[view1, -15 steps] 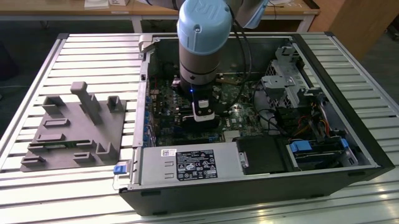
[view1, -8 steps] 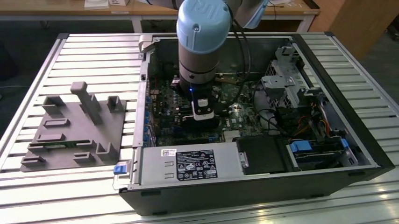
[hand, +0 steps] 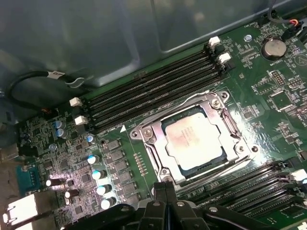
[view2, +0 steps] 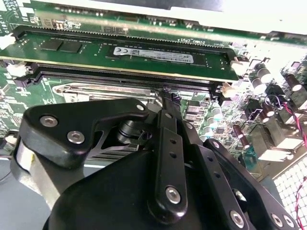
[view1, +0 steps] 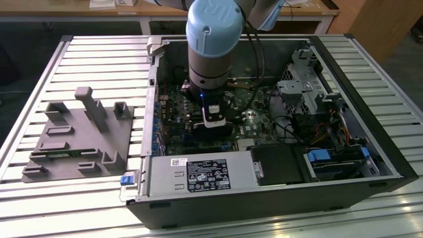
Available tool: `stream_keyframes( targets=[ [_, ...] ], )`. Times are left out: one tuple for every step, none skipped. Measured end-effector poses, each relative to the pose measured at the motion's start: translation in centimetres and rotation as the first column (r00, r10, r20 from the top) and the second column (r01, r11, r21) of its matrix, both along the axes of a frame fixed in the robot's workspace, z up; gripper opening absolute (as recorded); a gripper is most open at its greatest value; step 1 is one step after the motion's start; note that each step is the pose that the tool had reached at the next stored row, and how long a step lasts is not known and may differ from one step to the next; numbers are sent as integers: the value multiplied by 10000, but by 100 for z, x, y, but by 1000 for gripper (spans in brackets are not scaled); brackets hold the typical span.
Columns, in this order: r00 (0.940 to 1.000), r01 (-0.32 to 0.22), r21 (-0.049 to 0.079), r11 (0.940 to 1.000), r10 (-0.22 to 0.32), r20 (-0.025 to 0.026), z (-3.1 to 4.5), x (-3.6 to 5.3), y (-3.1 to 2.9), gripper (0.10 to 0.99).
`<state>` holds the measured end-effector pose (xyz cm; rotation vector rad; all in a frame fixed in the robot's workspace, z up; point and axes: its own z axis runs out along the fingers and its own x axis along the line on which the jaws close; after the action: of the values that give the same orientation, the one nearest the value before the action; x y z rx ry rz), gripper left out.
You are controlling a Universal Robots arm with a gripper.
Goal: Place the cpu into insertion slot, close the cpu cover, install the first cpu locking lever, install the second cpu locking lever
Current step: 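Install the second cpu locking lever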
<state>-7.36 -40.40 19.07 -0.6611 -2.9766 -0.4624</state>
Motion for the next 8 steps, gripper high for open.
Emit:
stream_keyframes(
  targets=[
    [10000,0,3,10000,0,3,-8,-1,0,106],
    [10000,0,1,10000,0,1,-13,-2,0,106],
    [10000,-1,-1,10000,1,-1,-19,-3,0,106],
    [10000,0,-4,10000,0,-2,-23,-4,0,106],
    [10000,0,-6,10000,0,-2,-24,-5,-1,106],
    [10000,0,-6,10000,0,-1,-25,-7,-1,106],
    [10000,0,-2,10000,0,1,-28,-9,0,106],
    [10000,0,-1,10000,0,0,-28,-10,0,106]
  ],
)
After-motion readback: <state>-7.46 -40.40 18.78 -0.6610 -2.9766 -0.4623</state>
